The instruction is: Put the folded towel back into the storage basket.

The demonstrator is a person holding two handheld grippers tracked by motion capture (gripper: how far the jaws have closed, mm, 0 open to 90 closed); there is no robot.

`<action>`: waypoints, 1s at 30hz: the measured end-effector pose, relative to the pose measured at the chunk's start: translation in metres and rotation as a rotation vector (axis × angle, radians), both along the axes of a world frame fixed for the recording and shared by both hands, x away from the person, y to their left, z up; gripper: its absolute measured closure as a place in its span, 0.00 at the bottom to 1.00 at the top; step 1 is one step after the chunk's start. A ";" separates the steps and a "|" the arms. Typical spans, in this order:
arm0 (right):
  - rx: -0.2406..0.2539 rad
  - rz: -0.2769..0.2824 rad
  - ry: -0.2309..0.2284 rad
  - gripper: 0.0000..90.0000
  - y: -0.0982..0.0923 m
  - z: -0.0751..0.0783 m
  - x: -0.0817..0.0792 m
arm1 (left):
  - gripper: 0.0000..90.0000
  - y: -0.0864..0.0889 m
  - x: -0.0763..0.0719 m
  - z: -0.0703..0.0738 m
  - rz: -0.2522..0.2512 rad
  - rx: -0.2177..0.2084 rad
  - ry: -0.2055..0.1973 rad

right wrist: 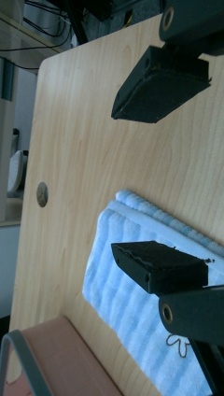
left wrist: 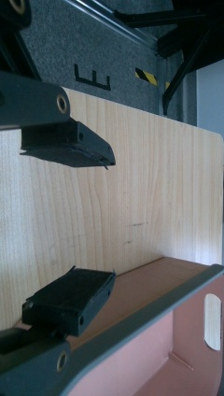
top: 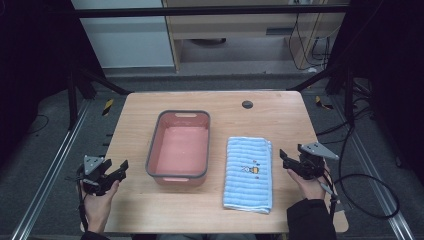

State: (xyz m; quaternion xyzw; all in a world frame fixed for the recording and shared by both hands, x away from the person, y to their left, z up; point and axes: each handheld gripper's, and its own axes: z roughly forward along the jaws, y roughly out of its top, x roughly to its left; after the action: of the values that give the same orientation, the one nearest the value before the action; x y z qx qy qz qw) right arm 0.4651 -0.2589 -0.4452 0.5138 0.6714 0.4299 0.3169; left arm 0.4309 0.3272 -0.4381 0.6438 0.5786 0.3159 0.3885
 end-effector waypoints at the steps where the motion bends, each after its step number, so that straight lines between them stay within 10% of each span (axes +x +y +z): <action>1: -0.004 0.000 -0.006 0.33 0.000 0.002 -0.001 | 0.40 0.000 -0.001 0.002 -0.002 -0.003 -0.011; 30: 0.028 0.045 -0.042 0.36 -0.007 0.035 -0.003 | 0.40 -0.029 -0.009 0.042 -0.094 -0.017 -0.109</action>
State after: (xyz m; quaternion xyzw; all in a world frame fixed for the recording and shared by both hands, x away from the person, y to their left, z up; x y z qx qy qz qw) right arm 0.4618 -0.2654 -0.4104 0.4937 0.6700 0.4570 0.3139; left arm 0.4219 0.2984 -0.3964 0.6489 0.5284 0.3269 0.4392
